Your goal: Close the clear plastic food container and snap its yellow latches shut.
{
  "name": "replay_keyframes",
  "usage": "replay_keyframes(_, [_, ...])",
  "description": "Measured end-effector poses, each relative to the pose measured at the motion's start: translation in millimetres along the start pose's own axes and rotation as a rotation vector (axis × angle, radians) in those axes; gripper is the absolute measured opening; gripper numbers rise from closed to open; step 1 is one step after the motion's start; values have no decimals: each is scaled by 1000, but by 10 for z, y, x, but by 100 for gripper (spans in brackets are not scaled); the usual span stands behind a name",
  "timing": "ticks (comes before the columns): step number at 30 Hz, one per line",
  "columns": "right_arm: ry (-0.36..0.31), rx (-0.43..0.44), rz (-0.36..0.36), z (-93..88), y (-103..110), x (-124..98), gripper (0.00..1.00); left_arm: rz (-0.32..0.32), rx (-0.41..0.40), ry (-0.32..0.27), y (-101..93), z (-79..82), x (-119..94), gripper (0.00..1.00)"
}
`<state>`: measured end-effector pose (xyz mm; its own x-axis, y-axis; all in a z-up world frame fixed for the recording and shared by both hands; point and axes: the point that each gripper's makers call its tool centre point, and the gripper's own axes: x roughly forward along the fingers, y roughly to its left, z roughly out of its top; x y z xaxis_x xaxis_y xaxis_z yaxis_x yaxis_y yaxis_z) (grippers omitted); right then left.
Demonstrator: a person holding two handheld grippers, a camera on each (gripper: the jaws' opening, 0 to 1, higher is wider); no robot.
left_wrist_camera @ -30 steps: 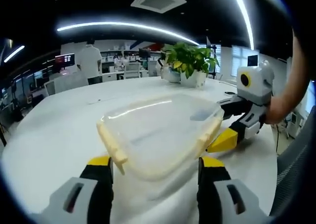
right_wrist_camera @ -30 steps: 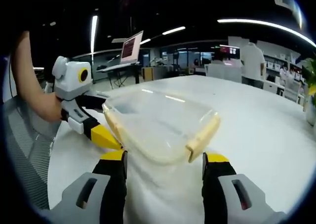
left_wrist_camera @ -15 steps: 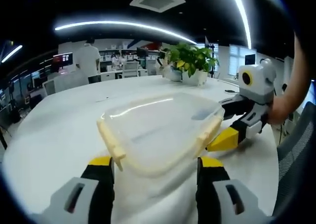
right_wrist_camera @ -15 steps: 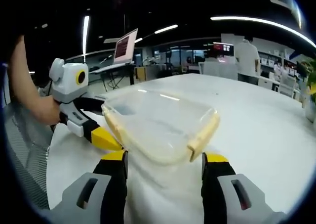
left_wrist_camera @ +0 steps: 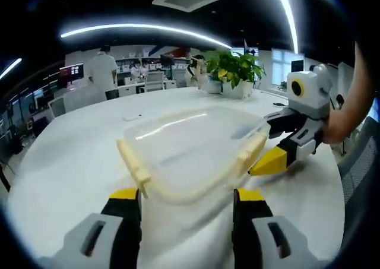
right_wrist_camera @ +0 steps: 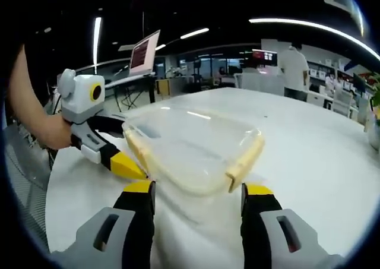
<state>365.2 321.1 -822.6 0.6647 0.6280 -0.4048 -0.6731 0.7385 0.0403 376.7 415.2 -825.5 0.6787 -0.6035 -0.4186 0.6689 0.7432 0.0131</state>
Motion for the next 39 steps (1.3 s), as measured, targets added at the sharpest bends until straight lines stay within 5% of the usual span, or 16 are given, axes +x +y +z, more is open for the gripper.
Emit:
replay_keyframes(22, [26, 13, -5, 22, -58, 73, 57, -10, -34, 30, 98, -43, 56, 52])
replay_keyframes(25, [-4, 35, -5, 78, -39, 68, 67, -2, -32, 27, 90, -33, 53, 59])
replay_keyframes(30, [-60, 98, -20, 146, -71, 77, 98, 58, -120, -31, 164, 27, 52, 99])
replay_keyframes(39, [-48, 116, -1, 102, -17, -2, 99, 53, -139, -27, 128, -24, -112, 99])
